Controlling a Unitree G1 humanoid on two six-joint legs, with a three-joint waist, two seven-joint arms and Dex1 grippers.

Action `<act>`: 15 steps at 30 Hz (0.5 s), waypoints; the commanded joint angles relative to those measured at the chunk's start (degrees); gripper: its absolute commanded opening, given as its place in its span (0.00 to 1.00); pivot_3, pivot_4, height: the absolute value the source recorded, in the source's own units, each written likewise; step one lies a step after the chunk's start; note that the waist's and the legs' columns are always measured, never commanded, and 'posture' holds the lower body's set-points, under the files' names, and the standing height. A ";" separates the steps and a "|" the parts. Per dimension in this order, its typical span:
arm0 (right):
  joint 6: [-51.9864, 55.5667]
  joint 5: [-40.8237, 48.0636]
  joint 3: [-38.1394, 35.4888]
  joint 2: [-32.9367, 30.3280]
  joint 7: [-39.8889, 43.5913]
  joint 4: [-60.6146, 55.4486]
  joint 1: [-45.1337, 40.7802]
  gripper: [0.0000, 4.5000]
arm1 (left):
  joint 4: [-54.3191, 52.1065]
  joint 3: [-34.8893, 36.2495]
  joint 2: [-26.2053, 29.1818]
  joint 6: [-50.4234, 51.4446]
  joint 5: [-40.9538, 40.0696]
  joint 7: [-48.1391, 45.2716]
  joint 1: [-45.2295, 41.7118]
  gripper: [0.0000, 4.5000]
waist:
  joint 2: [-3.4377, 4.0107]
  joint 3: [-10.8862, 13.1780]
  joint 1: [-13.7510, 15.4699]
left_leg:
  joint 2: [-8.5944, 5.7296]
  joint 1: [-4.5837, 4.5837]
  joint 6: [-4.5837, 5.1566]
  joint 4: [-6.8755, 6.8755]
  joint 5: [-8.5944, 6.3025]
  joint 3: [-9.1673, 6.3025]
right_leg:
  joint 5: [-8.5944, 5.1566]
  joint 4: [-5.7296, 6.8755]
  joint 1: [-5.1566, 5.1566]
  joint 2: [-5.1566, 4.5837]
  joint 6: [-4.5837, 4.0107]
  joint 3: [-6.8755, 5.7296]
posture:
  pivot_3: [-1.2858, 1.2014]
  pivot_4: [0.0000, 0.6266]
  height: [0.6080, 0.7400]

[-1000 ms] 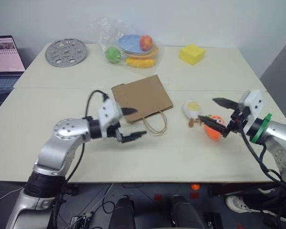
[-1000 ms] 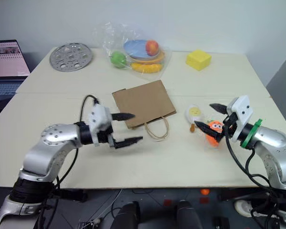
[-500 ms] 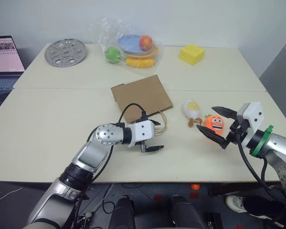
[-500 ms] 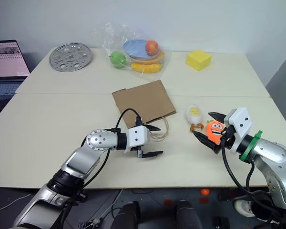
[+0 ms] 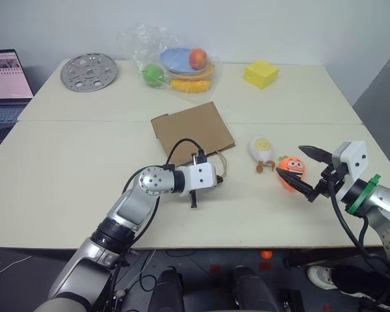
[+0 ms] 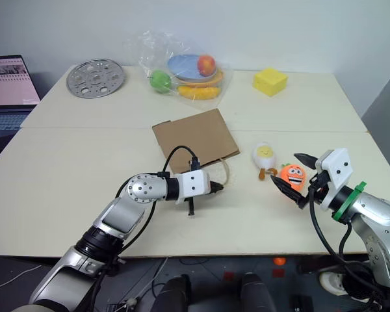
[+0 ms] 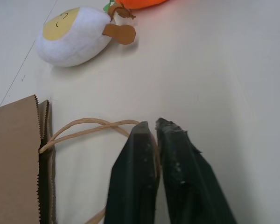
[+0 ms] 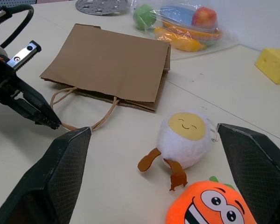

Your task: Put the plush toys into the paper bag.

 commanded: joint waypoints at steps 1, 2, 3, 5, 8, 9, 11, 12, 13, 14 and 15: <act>-1.82 -0.26 -0.90 -0.19 0.17 -0.28 -1.88 1.00 | -1.19 2.86 -0.73 2.14 -1.96 0.28 -1.53 0.01 | 0.00 0.00 -0.05 | 0.00 0.00 0.00 0.00 0.00 0.00 | 0.00 0.00 0.00 0.00 0.00 0.01 | 0.52 0.24 1.00; -1.80 -0.34 -0.80 -0.14 0.06 -0.07 -2.32 1.00 | -1.74 4.16 -1.10 5.20 -4.29 -0.52 -1.83 0.01 | 0.00 0.00 -0.05 | 0.00 0.00 0.00 0.01 0.00 0.00 | -0.01 0.00 0.00 0.00 -0.02 0.00 | 0.52 0.24 1.00; -1.79 -0.40 -0.73 -0.10 -0.01 0.06 -2.60 1.00 | -2.17 5.07 -1.37 7.46 -5.91 -1.12 -2.03 0.01 | 0.00 0.00 -0.04 | 0.00 0.00 0.00 0.01 0.00 0.00 | -0.01 0.00 0.00 0.00 -0.02 0.00 | 0.52 0.24 1.00; -0.04 0.87 -0.52 0.36 -0.97 -0.53 -4.25 1.00 | -3.08 12.75 -4.22 22.59 -17.15 -0.82 -5.53 0.01 | 0.00 0.01 -0.08 | 0.00 0.00 0.00 0.01 0.00 -0.01 | 0.00 0.02 0.00 0.00 0.00 -0.02 | 0.52 0.24 1.00; 1.15 1.29 0.10 0.53 -1.38 -1.00 -5.60 1.00 | -3.20 18.63 -3.80 33.89 -26.16 -3.43 -9.65 0.01 | -0.05 0.04 -0.30 | 0.00 -0.02 0.00 0.05 0.01 -0.05 | 0.05 0.10 -0.03 0.02 0.10 -0.06 | 0.52 0.24 1.00; 1.30 1.15 0.73 0.61 -1.34 -1.09 -6.04 1.00 | -3.36 19.86 -2.24 36.72 -29.11 -6.04 -10.61 0.01 | -0.05 0.04 -0.34 | 0.00 -0.02 0.00 0.04 0.00 -0.06 | 0.11 0.12 -0.03 0.02 0.21 -0.07 | 0.52 0.24 1.00; 1.98 1.23 1.77 0.88 -1.52 -1.27 -7.00 1.00 | -2.86 21.35 -0.33 39.43 -31.70 -7.84 -12.22 0.01 | -0.03 0.03 -0.54 | 0.01 0.01 0.00 -0.02 0.00 -0.07 | 0.12 0.11 -0.02 0.03 0.23 -0.08 | 0.52 0.24 1.00; 2.41 1.39 2.14 1.02 -1.69 -1.41 -7.38 1.00 | -2.43 21.64 0.27 39.64 -31.87 -7.64 -12.80 0.01 | -0.02 0.03 -0.60 | 0.01 0.02 0.00 -0.04 0.00 -0.07 | 0.12 0.12 -0.03 0.03 0.24 -0.08 | 0.52 0.24 1.00; 2.69 1.35 2.88 1.01 -1.60 -1.59 -7.83 1.00 | -1.61 22.42 0.45 40.94 -32.73 -7.22 -13.69 0.01 | -0.02 0.03 -0.57 | 0.01 0.03 0.01 -0.07 -0.01 -0.07 | 0.11 0.13 -0.03 0.03 0.26 -0.09 | 0.52 0.24 1.00; 2.92 1.08 3.85 0.95 -1.44 -1.92 -8.19 1.00 | -0.97 23.23 0.64 42.41 -33.81 -6.95 -14.48 0.01 | -0.02 0.03 -0.48 | 0.01 0.04 0.01 -0.09 -0.01 -0.10 | 0.10 0.15 -0.03 0.03 0.27 -0.12 | 0.52 0.24 1.00; 4.12 1.47 4.92 0.89 -1.23 -2.34 -8.50 1.00 | -0.50 24.42 0.69 44.16 -35.56 -7.01 -15.31 0.01 | -0.02 0.03 -0.44 | 0.00 0.03 0.01 -0.09 -0.01 -0.12 | 0.10 0.17 -0.03 0.03 0.28 -0.13 | 0.52 0.24 1.00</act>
